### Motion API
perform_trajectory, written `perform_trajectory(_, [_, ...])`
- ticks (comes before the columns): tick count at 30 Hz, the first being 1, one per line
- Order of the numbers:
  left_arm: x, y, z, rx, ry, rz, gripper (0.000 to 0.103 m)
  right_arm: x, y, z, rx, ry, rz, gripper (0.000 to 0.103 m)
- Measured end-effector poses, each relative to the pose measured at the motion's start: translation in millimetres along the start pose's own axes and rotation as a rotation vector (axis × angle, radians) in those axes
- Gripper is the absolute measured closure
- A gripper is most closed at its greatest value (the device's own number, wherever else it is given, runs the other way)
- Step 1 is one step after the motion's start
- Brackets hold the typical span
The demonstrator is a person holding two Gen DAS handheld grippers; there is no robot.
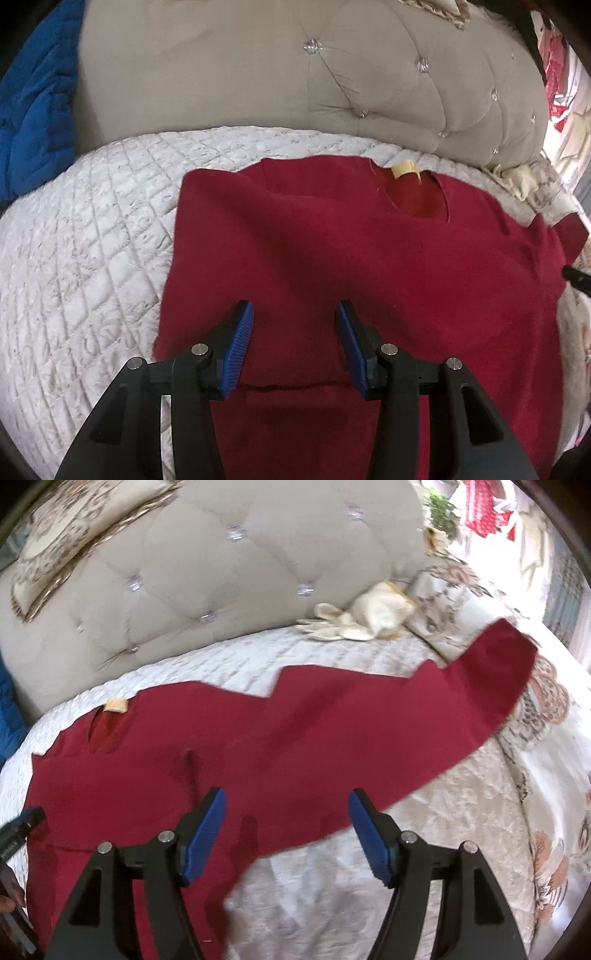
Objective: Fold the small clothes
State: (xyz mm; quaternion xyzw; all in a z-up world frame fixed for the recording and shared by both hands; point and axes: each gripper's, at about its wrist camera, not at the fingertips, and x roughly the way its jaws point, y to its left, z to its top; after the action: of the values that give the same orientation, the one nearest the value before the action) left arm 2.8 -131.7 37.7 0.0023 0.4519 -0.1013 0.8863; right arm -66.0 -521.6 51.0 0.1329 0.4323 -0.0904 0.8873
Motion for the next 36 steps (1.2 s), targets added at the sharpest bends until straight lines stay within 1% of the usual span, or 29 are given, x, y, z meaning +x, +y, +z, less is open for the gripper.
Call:
perform_trajectory(1, [1, -4, -1, 0.018, -0.01, 0.005, 0.074, 0, -8, 1, 0.016, 0.0, -0.007, 0.03])
perform_trajectory(2, [1, -5, -1, 0.026, -0.008, 0.007, 0.07, 0, -19, 2, 0.036, 0.0, -0.02, 0.03])
perform_trajectory(3, [2, -7, -1, 0.032, -0.004, 0.009, 0.069, 1, -29, 3, 0.052, -0.001, -0.033, 0.03])
perform_trajectory(5, [2, -9, 0, 0.035, 0.001, 0.012, 0.069, 0, -48, 5, 0.08, -0.011, -0.058, 0.03])
perform_trajectory(9, [-5, -6, 1, 0.009, -0.001, -0.016, 0.069, -1, -86, 9, 0.142, -0.055, -0.117, 0.029])
perform_trajectory(11, [-12, -2, 1, -0.012, -0.012, -0.032, 0.069, 0, -105, 12, 0.172, -0.073, -0.146, 0.029])
perform_trajectory(15, [-30, 6, 3, -0.052, -0.059, -0.052, 0.069, 7, -142, 20, 0.255, -0.107, -0.221, 0.029])
perform_trajectory(17, [-37, 10, 5, -0.071, -0.076, -0.06, 0.069, 8, -158, 25, 0.303, -0.139, -0.227, 0.029])
perform_trajectory(19, [-40, 13, 7, -0.083, -0.082, -0.063, 0.069, 12, -169, 32, 0.323, -0.158, -0.232, 0.03])
perform_trajectory(24, [-43, 16, 9, -0.087, -0.083, -0.057, 0.069, 22, -187, 50, 0.383, -0.169, -0.3, 0.03])
perform_trajectory(27, [-43, 16, 10, -0.084, -0.08, -0.05, 0.069, 25, -189, 59, 0.405, -0.196, -0.301, 0.03])
perform_trajectory(29, [-41, 15, 11, -0.085, -0.077, -0.051, 0.069, 27, -189, 64, 0.409, -0.206, -0.303, 0.036])
perform_trajectory(30, [-41, 15, 12, -0.086, -0.076, -0.053, 0.069, 28, -191, 68, 0.408, -0.209, -0.286, 0.055])
perform_trajectory(31, [-41, 15, 12, -0.085, -0.074, -0.057, 0.069, 31, -194, 72, 0.408, -0.199, -0.273, 0.08])
perform_trajectory(32, [-42, 14, 12, -0.083, -0.075, -0.057, 0.069, 34, -198, 75, 0.409, -0.181, -0.272, 0.09])
perform_trajectory(33, [-43, 14, 12, -0.079, -0.077, -0.056, 0.069, 35, -202, 78, 0.41, -0.175, -0.269, 0.096])
perform_trajectory(36, [-48, 17, 12, -0.073, -0.089, -0.048, 0.069, 20, -200, 81, 0.373, -0.207, -0.216, 0.097])
